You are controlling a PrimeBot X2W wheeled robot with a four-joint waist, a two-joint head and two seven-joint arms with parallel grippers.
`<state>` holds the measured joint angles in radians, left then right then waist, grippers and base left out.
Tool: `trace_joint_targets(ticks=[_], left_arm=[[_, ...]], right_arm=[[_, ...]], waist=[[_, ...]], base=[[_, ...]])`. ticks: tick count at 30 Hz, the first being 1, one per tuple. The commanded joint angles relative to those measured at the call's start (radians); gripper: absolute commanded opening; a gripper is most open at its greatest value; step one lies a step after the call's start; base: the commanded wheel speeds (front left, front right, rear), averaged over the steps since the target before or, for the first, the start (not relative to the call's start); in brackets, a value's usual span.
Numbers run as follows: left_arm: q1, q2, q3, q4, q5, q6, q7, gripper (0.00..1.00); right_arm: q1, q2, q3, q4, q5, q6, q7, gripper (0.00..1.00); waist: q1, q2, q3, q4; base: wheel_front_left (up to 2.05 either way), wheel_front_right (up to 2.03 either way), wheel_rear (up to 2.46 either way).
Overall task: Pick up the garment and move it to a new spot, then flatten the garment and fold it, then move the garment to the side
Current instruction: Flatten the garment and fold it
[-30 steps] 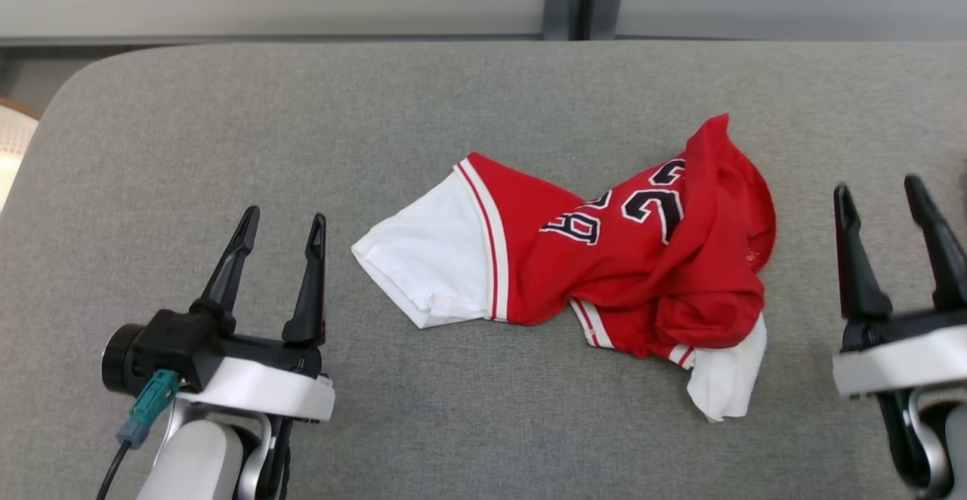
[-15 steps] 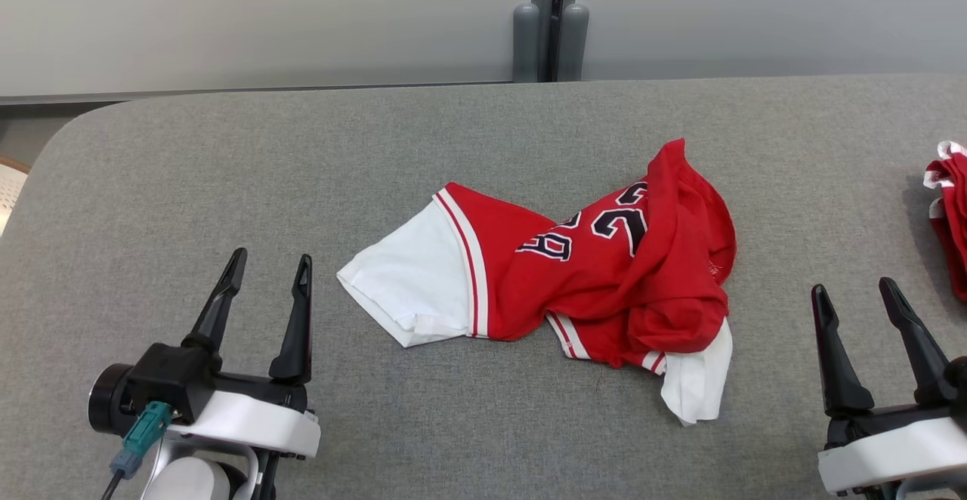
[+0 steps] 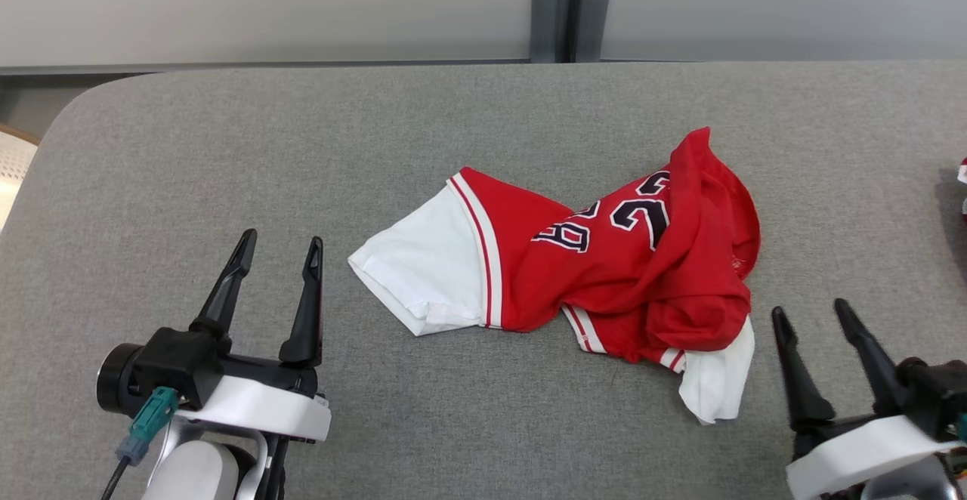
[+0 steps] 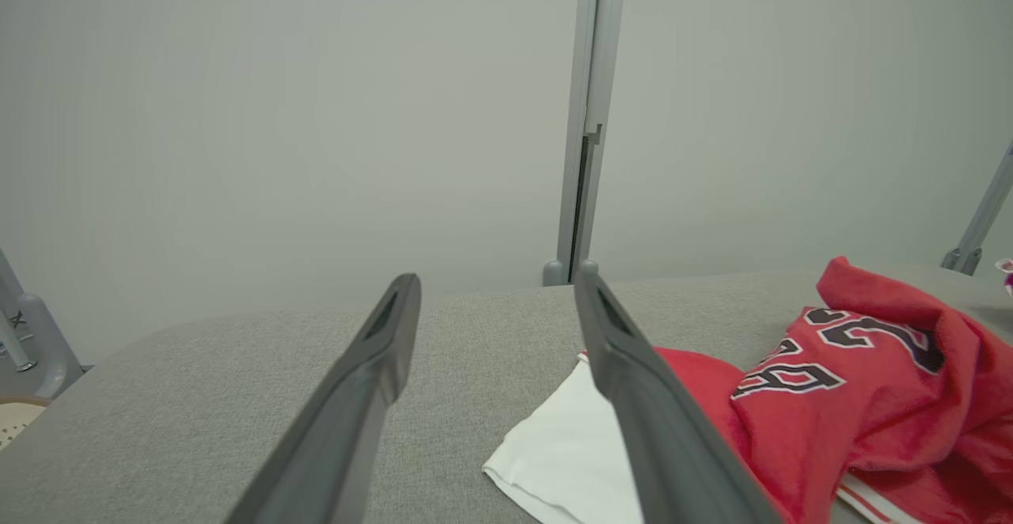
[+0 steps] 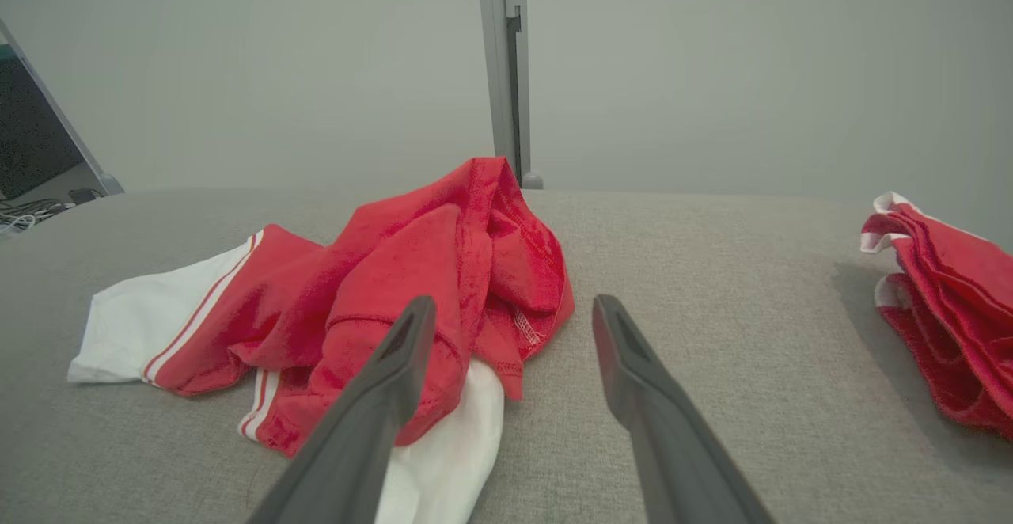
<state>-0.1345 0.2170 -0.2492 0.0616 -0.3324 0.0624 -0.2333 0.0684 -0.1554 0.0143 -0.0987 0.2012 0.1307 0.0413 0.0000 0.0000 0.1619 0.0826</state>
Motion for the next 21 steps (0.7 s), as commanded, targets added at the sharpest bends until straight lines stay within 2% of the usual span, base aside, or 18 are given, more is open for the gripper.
trace_joint_targets(ticks=[1,9,10,11,17,21], left_arm=[[-0.024,0.000,-0.004,-0.001,0.005,-0.001,-0.001,1.00],[-0.066,-0.021,-0.023,0.019,0.008,-0.010,-0.013,1.00],[-0.069,-0.024,-0.025,0.027,0.009,-0.012,-0.014,1.00],[-0.072,-0.024,-0.025,0.029,0.009,-0.012,-0.017,1.00],[-0.079,-0.025,-0.017,0.033,0.010,-0.004,-0.024,1.00],[-0.078,-0.025,-0.014,0.033,0.010,-0.002,-0.026,1.00]], right_arm=[[-0.020,-0.007,0.025,0.027,0.018,0.000,0.007,1.00],[-0.106,-0.001,0.136,0.213,0.082,0.000,-0.008,1.00],[-0.118,-0.004,0.142,0.237,0.090,0.000,-0.016,0.13],[-0.120,-0.008,0.141,0.241,0.093,0.000,-0.023,0.00],[-0.114,-0.033,0.093,0.149,0.082,0.000,-0.070,0.00],[-0.115,-0.062,0.038,0.058,0.059,0.000,-0.050,0.00]], waist=[[0.0000,0.0000,0.020,0.017],[0.0000,0.0000,0.069,0.057],[0.0000,0.0000,0.073,0.062],[0.0000,0.0000,0.075,0.063],[0.0000,0.0000,0.079,0.055],[0.0000,0.0000,0.078,0.044]], base=[[0.00,0.00,0.00],[0.00,0.00,0.00],[0.00,0.00,0.00],[0.00,0.00,0.00],[0.00,0.00,0.00],[0.00,0.00,0.00]])
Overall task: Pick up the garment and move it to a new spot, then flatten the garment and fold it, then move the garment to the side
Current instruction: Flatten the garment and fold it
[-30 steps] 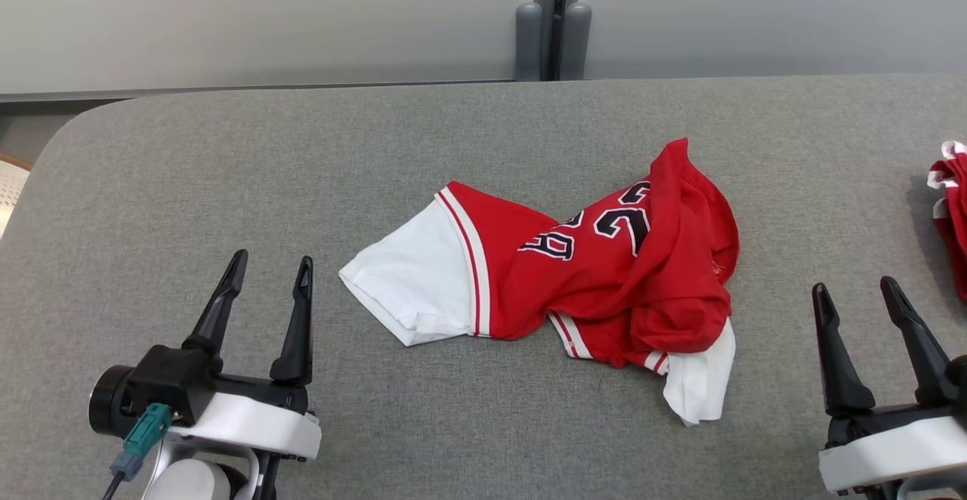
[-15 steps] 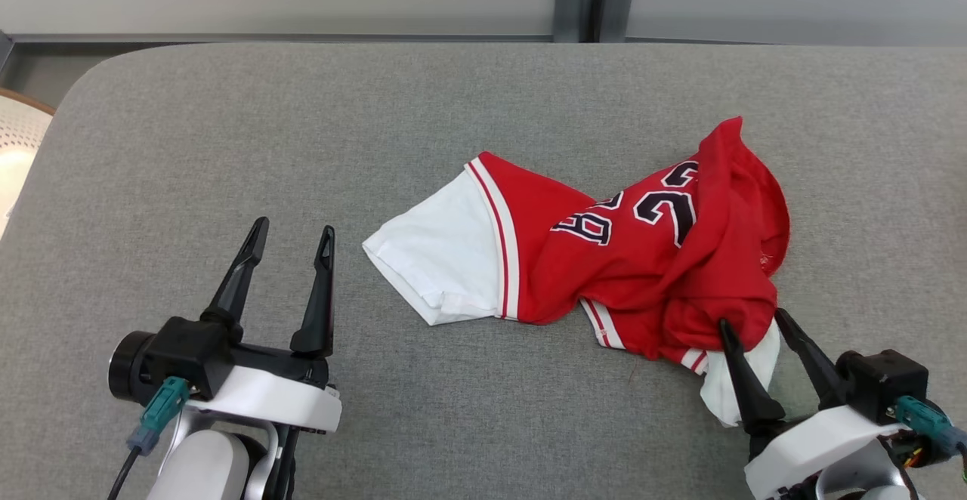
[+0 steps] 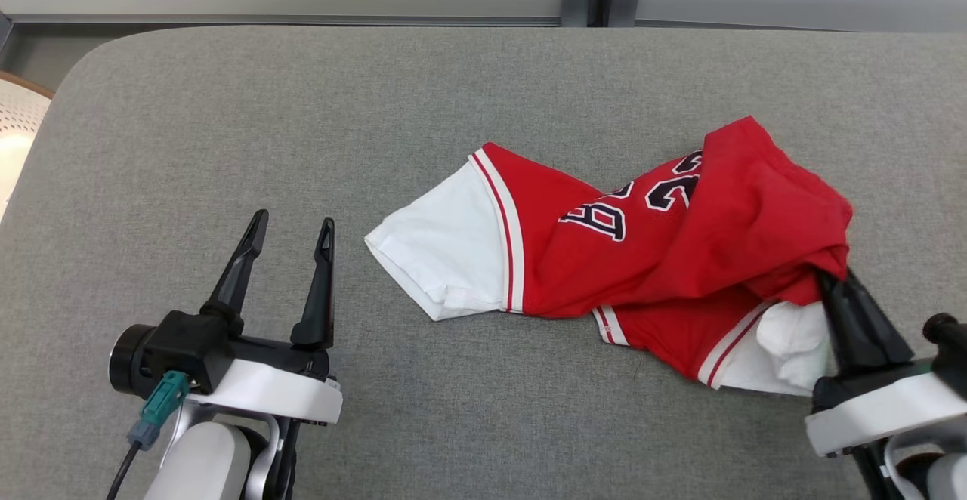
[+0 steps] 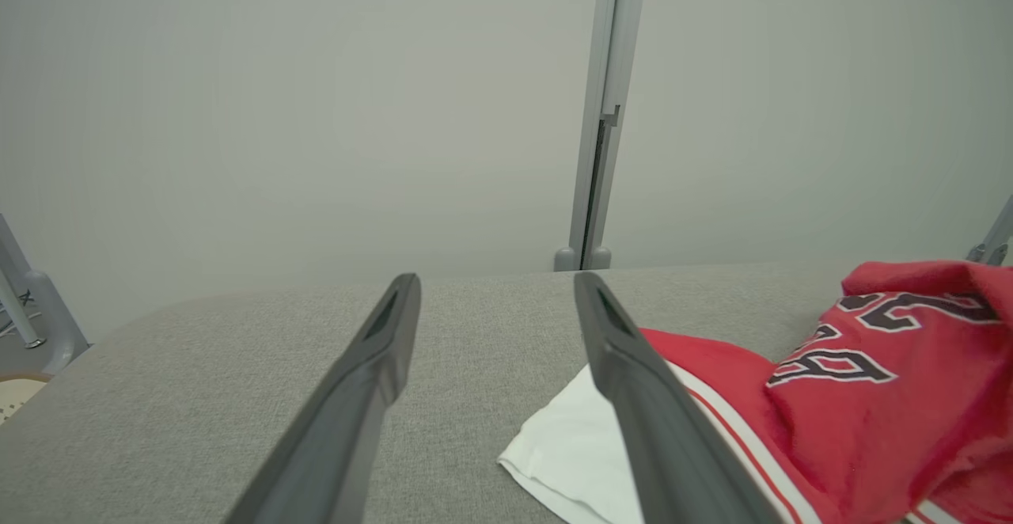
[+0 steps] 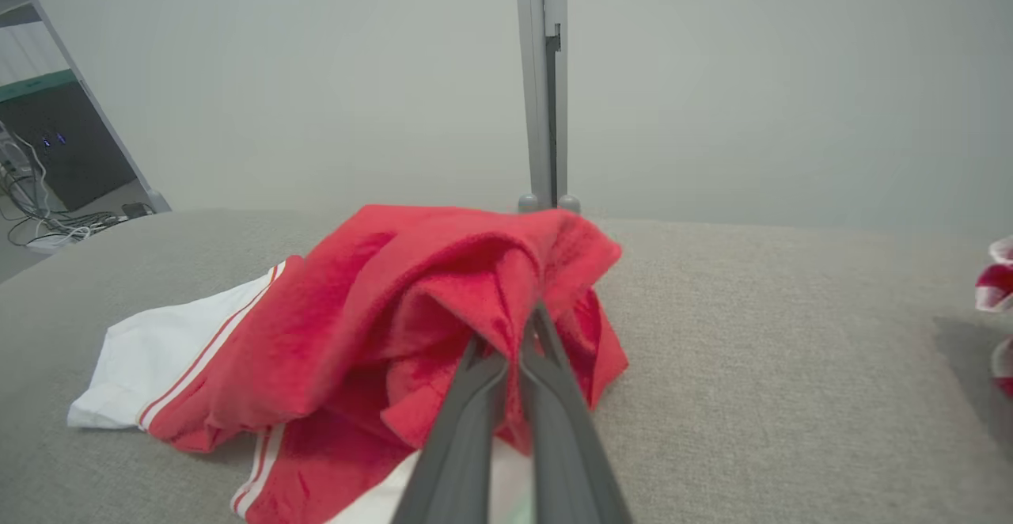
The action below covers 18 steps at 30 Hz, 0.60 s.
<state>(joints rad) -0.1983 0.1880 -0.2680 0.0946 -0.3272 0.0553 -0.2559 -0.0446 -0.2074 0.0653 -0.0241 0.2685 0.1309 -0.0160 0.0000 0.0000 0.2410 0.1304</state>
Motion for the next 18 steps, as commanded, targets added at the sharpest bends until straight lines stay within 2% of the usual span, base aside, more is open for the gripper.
trace_joint_targets(ticks=[1,8,14,15,16,17,18], left_arm=[[-0.014,0.004,0.005,0.001,0.005,0.005,-0.004,1.00],[-0.016,0.003,0.006,0.003,0.004,0.004,-0.007,1.00],[-0.017,0.000,0.007,0.007,-0.001,0.001,-0.008,1.00],[-0.015,-0.001,0.008,0.008,-0.002,0.002,-0.008,1.00],[-0.014,-0.003,0.008,0.008,-0.002,0.003,-0.008,1.00],[-0.013,-0.004,0.008,0.008,-0.003,0.003,-0.008,1.00],[-0.012,-0.004,0.009,0.008,-0.003,0.004,-0.009,1.00]], right_arm=[[-0.007,-0.018,-0.030,-0.037,-0.011,0.000,0.015,0.00],[-0.007,-0.056,-0.107,-0.081,-0.031,0.000,0.068,0.00],[0.065,-0.060,-0.065,0.038,-0.021,0.000,0.110,0.01],[0.076,-0.054,-0.054,0.061,-0.023,0.000,0.107,0.11],[0.084,-0.049,-0.044,0.083,-0.019,0.000,0.100,0.38],[0.087,-0.042,-0.037,0.104,-0.017,0.000,0.094,0.48],[0.088,-0.038,-0.030,0.122,-0.023,0.000,0.086,0.80]], waist=[[0.0000,0.0000,-0.001,-0.005],[0.0000,0.0000,-0.005,-0.011],[0.0000,0.0000,-0.004,-0.009],[0.0000,0.0000,-0.004,-0.010],[0.0000,0.0000,-0.004,-0.011],[0.0000,0.0000,-0.004,-0.012],[0.0000,0.0000,-0.004,-0.014]], base=[[0.00,0.00,0.00],[0.00,0.00,0.00],[0.00,0.00,0.00],[0.00,0.00,0.00],[0.00,0.00,0.00],[0.00,0.00,0.00],[0.00,0.00,0.00]])
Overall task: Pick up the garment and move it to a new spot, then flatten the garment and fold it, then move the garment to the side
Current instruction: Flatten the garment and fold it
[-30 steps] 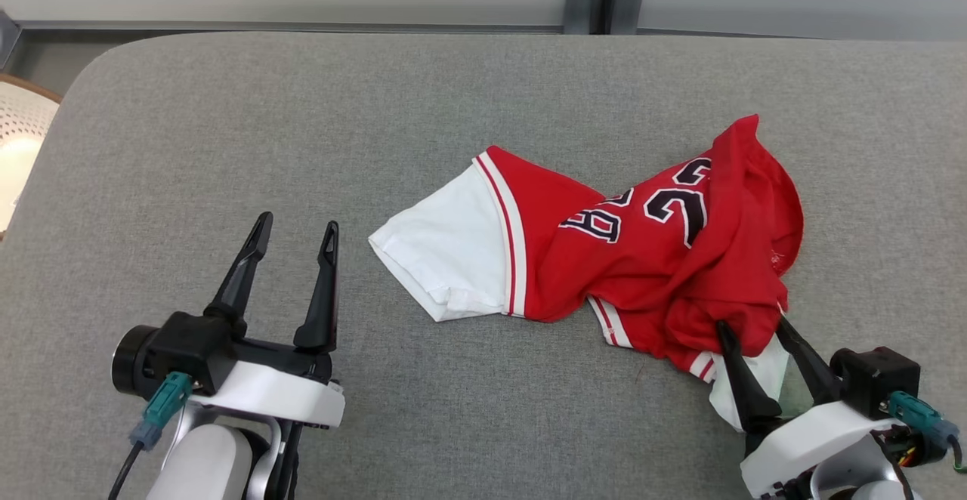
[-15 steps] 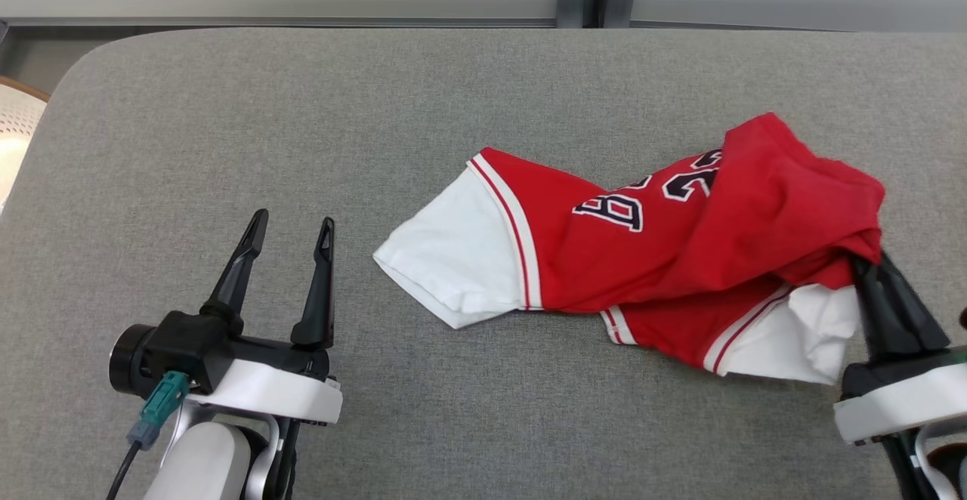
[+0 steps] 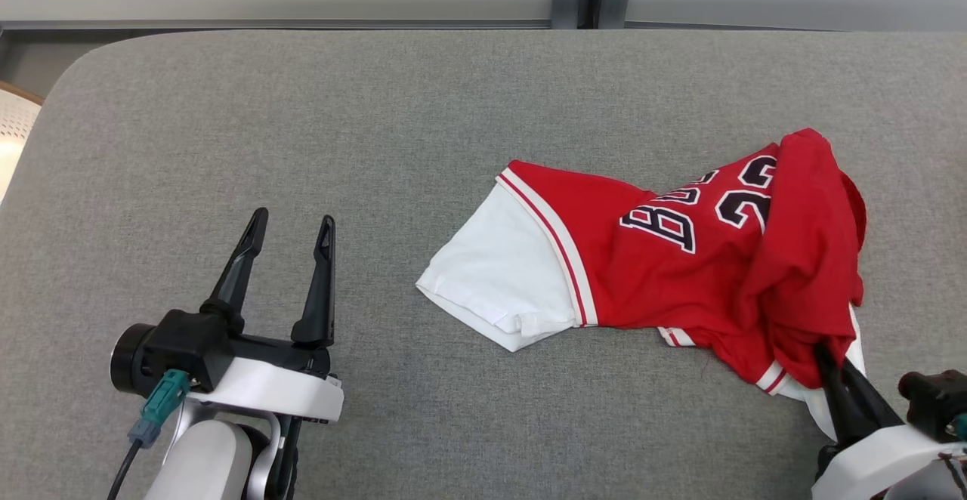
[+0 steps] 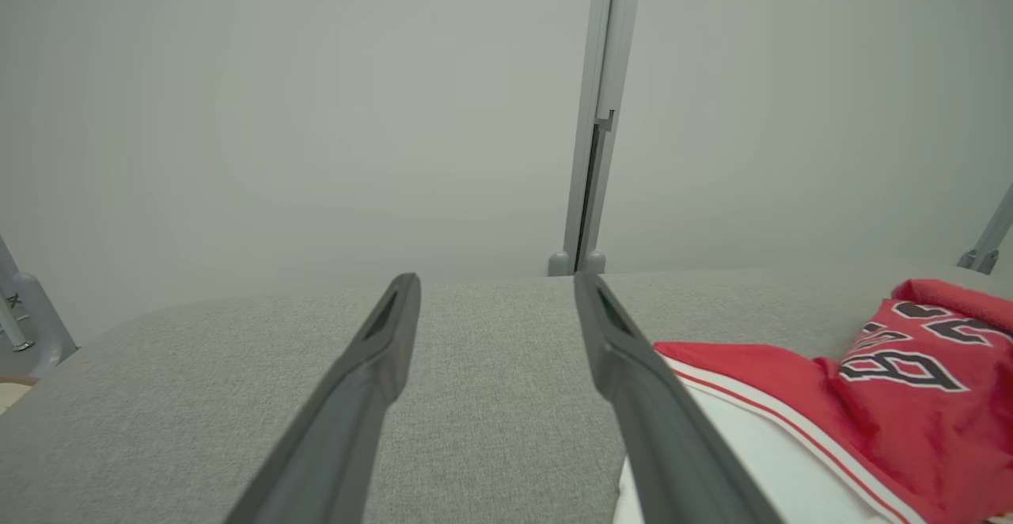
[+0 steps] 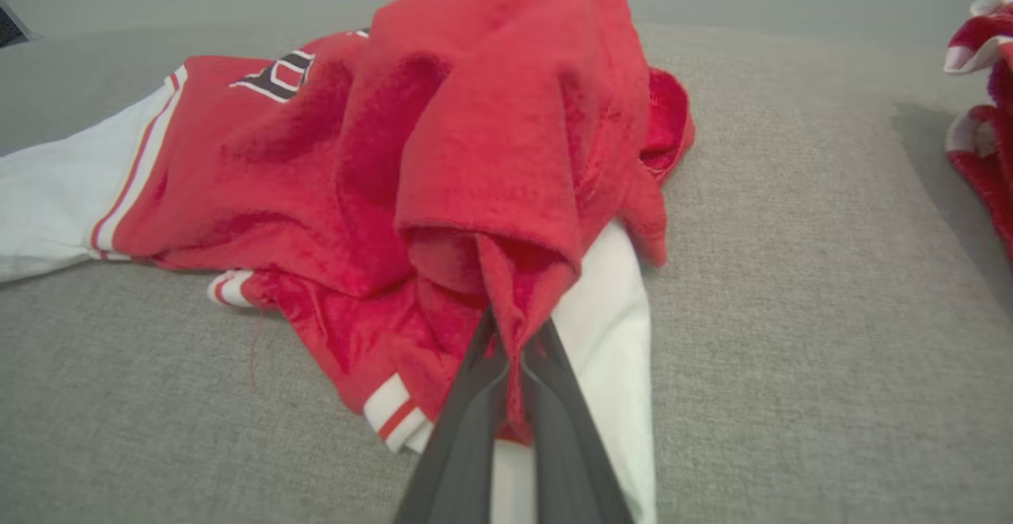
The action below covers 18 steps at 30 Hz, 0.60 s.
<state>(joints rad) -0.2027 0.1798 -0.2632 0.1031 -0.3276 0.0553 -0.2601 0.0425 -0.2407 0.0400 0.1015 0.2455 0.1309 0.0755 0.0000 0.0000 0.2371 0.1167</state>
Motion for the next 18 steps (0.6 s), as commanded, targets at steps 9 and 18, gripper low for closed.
trace_joint_targets(ticks=[9,18], left_arm=[[0.009,0.015,0.013,-0.003,-0.001,0.009,-0.005,1.00],[0.053,0.030,0.029,-0.011,-0.013,0.027,-0.002,1.00]], right_arm=[[0.003,0.078,0.034,-0.014,-0.035,0.000,-0.123,1.00],[0.002,0.099,0.041,-0.175,-0.062,0.000,-0.143,1.00]], waist=[[0.0000,0.0000,-0.019,-0.024],[0.0000,0.0000,-0.071,-0.047]], base=[[0.00,0.00,0.00],[0.00,0.00,0.00]])
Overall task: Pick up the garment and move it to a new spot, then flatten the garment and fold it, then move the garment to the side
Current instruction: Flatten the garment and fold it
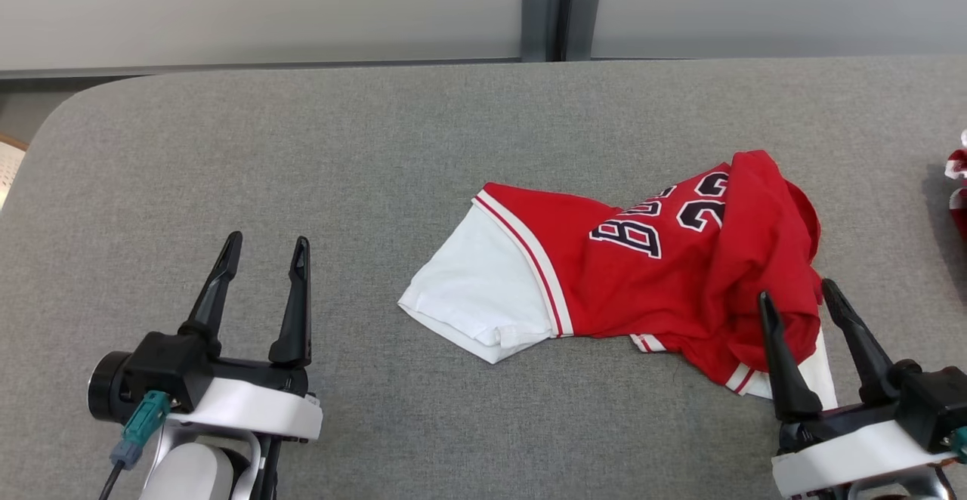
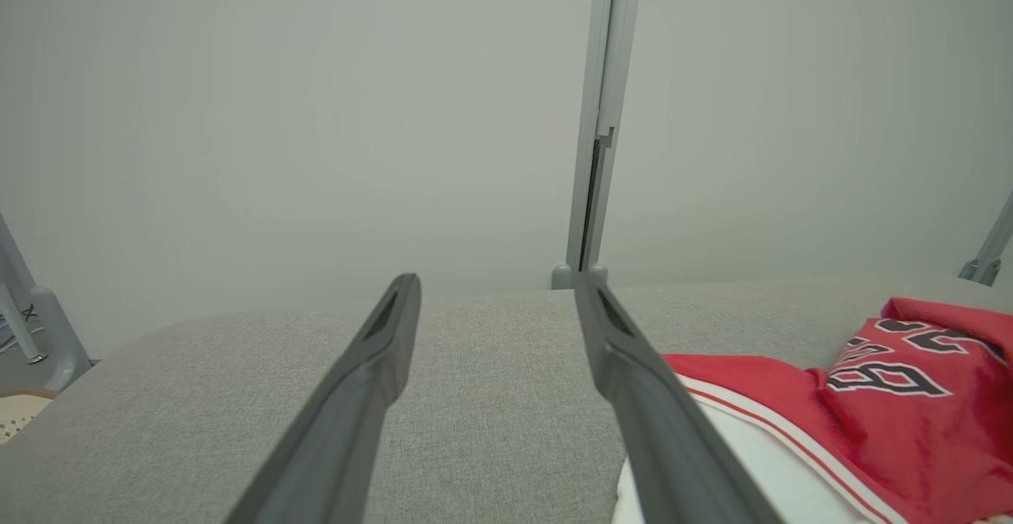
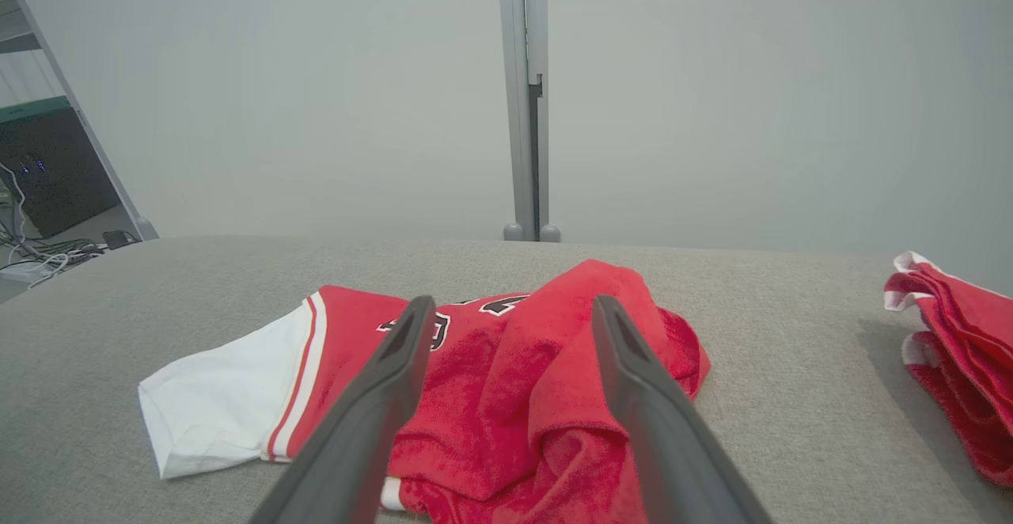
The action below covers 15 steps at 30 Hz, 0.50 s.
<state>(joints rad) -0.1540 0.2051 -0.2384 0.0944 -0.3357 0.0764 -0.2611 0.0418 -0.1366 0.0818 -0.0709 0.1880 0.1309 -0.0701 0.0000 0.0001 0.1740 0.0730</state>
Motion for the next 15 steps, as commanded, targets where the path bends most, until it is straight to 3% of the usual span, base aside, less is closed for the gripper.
trace_joint_targets(ticks=[1,15], left_arm=[[0.011,0.007,0.005,-0.003,-0.007,0.007,0.000,1.00],[0.124,0.039,0.000,-0.054,-0.009,0.033,0.039,1.00]], right_arm=[[0.003,-0.008,0.000,-0.017,-0.006,0.000,0.009,1.00],[0.101,0.015,-0.001,-0.076,0.006,0.000,0.062,1.00]], waist=[[0.0000,-0.0001,-0.016,-0.005],[0.0000,-0.0001,-0.091,-0.024]], base=[[0.00,0.00,0.00],[0.00,0.00,0.00]])
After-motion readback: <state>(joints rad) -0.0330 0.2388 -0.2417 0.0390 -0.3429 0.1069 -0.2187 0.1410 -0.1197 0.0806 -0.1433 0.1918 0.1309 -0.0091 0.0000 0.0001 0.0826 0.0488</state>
